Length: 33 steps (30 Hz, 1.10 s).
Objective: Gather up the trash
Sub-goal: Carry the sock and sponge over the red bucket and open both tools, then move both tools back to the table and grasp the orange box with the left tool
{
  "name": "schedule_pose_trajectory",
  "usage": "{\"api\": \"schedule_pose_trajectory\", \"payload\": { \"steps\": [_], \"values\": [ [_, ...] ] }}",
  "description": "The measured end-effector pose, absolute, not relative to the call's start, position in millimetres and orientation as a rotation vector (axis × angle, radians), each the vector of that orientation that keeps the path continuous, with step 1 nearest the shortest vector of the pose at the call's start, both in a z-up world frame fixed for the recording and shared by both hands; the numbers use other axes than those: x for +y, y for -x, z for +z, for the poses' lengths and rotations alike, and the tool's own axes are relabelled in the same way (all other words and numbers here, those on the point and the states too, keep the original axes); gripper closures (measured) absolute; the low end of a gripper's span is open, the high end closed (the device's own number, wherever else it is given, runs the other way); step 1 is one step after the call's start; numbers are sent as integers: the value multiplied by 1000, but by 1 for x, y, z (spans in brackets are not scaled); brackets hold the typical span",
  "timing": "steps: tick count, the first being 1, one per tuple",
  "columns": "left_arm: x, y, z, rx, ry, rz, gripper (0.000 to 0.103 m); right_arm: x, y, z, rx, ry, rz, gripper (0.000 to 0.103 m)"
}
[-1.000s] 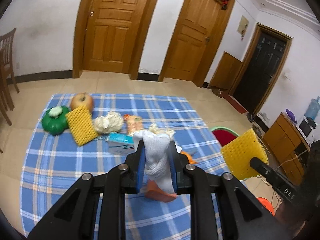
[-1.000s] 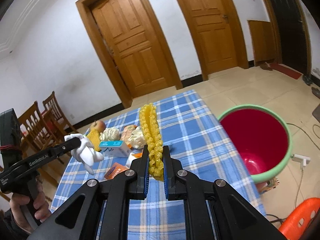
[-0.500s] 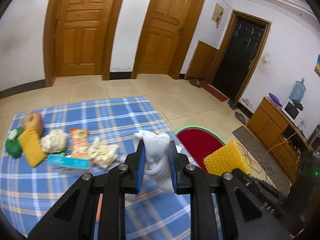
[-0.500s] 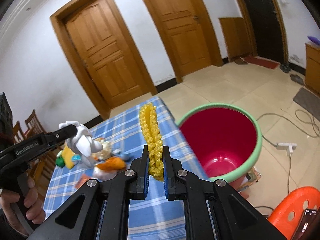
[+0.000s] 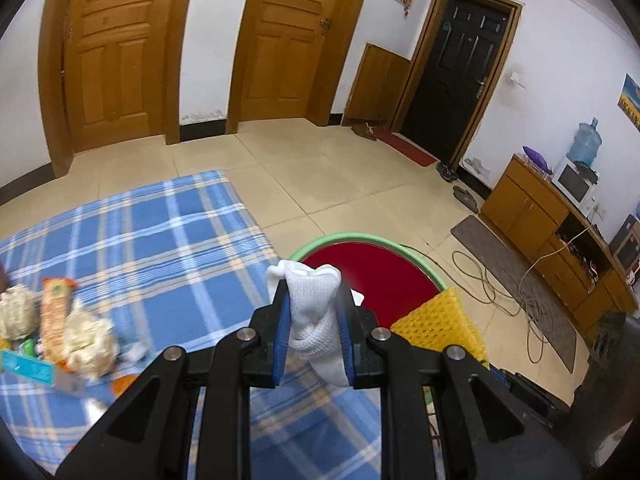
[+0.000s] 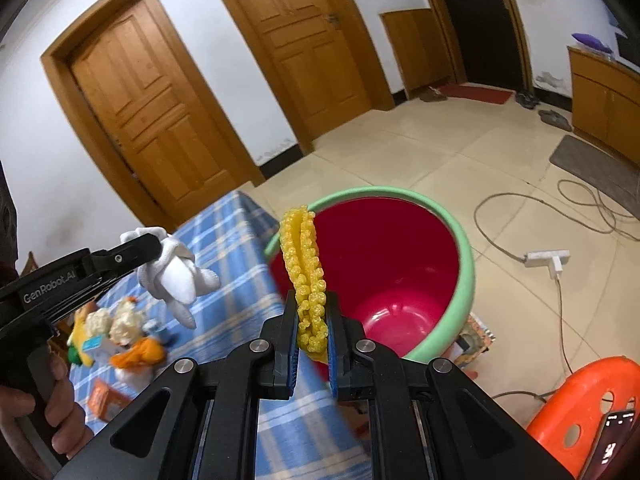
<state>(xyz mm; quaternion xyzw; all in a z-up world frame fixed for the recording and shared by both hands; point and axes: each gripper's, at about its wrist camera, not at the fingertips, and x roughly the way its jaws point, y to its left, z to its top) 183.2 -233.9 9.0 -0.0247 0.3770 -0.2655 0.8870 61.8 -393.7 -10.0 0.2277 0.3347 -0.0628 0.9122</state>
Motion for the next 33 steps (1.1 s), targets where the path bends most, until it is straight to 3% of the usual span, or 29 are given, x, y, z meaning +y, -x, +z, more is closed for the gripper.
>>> {"api": "schedule_pose_trajectory", "payload": {
  "steps": [12,15,17,19,33],
  "values": [
    [-278,-205,-16,820,1,-570,82,-422,-72,-35,738,-537,-167,84],
    [-282,-209,-18,833,-5,-580,72,-424,-71,-36,736,-549,-166,80],
    [-282,-209,-18,833,1,-581,57,-425,-70,-35,732,-548,-170,79],
    [-282,-207,-16,822,-1,-575,50,-424,-67,-34,727,-548,-168,77],
    [-247,-183,9,795,24,-531,48,-407,-49,-11,683,-522,-149,61]
  ]
}}
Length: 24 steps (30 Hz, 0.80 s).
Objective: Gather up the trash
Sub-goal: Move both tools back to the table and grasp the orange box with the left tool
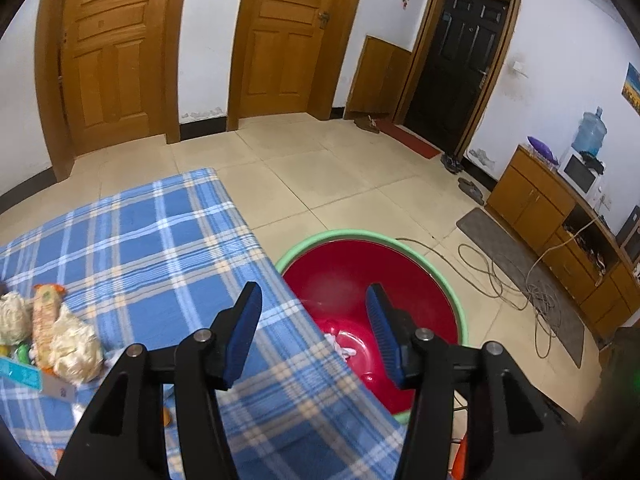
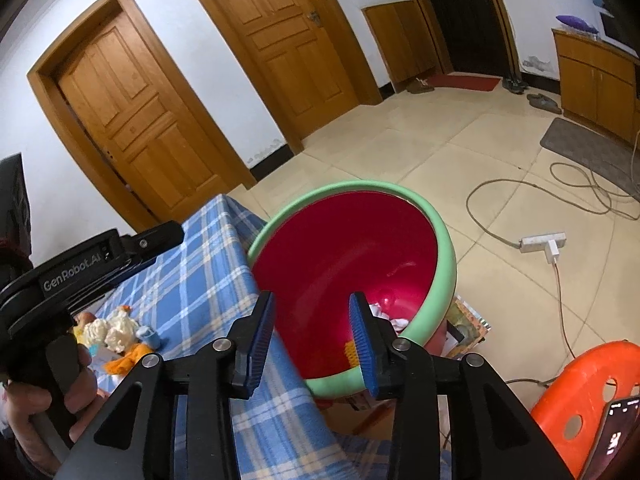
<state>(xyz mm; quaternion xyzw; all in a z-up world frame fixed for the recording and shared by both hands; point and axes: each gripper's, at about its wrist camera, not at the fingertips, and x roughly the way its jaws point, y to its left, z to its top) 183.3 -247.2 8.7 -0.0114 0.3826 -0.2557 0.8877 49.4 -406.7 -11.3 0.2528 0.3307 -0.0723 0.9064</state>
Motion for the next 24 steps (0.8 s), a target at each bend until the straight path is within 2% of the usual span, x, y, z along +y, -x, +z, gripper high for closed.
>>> {"api": "schedule_pose_trajectory", "payload": {
  "steps": [2,6,9,16,24],
  "values": [
    [-239,-177,12,792,33,-522,47,-404,-45,-5,671,-517,-150,55],
    [-221,-163,18,783,46,-504,47,-395,-35,5,652,-512,-137,52],
    [-205,-153,24,775,53,-483,42,-387,-28,12,641,-502,-125,47],
    [-162,-128,37,745,51,-418,37,-359,-14,27,616,-479,-90,41],
    [-107,-107,34,757,74,-317,36,-331,-1,36,606,-452,-51,36]
  ]
}}
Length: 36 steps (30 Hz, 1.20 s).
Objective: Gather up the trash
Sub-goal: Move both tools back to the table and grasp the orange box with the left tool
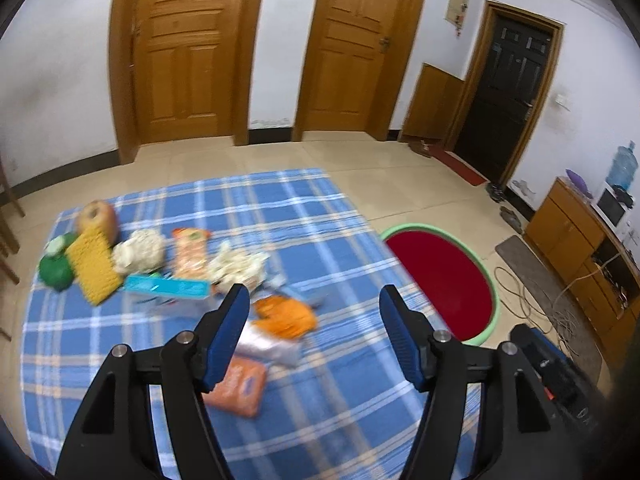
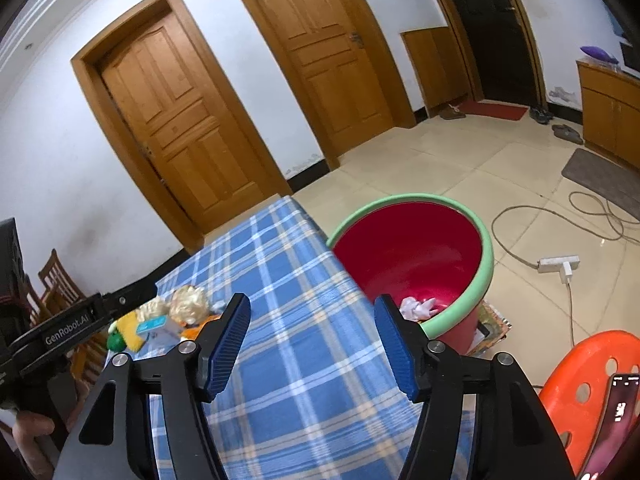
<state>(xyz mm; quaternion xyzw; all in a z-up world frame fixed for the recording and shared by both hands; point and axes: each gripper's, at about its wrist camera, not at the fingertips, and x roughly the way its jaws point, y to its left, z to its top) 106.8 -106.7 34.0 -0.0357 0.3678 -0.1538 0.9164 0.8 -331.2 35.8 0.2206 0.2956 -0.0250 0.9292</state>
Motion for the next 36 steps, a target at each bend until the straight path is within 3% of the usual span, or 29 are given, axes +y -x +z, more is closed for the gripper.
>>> {"api": "schedule_pose_trajectory", "payload": {
  "steps": [10,36],
  "values": [
    [-65,-98,5,830,87,-250,35,-307,4,39,624,-412,-32,32],
    [-62,-102,-50,951,59,-275,36,-286,-2,25,697,-385,-23,32]
  ]
}}
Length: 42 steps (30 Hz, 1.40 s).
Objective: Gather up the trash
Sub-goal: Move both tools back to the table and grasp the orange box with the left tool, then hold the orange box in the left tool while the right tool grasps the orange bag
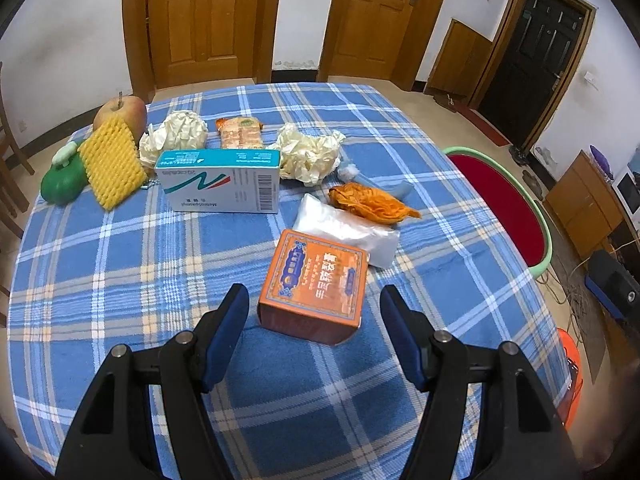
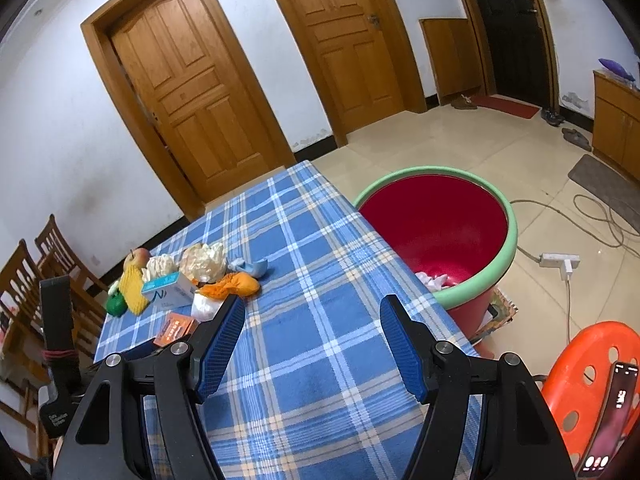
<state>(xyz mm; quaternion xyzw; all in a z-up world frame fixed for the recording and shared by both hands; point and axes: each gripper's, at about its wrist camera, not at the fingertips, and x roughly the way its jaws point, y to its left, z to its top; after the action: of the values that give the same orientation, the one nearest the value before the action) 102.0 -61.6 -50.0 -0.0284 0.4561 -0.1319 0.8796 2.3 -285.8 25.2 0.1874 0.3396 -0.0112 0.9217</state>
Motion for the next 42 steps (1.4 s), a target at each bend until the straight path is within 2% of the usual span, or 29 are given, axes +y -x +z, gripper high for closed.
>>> {"api": "schedule_pose_trajectory", "payload": {
  "steps": [3,23,35,42],
  "values": [
    [-60,-102,-50,946,65,-288,48,-284,-4,23,705,-384,-21,32],
    [0,-101,-22,834,195,-178,50,-237,-46,12,782,-307,111,32],
    [33,-102,-25,818,244,-139,50,-189,-90,-3,824,-224,197,32],
    [40,-106,-26,818,261,-152,50,-179,-119,-23,871,-217,192,55]
  ]
}}
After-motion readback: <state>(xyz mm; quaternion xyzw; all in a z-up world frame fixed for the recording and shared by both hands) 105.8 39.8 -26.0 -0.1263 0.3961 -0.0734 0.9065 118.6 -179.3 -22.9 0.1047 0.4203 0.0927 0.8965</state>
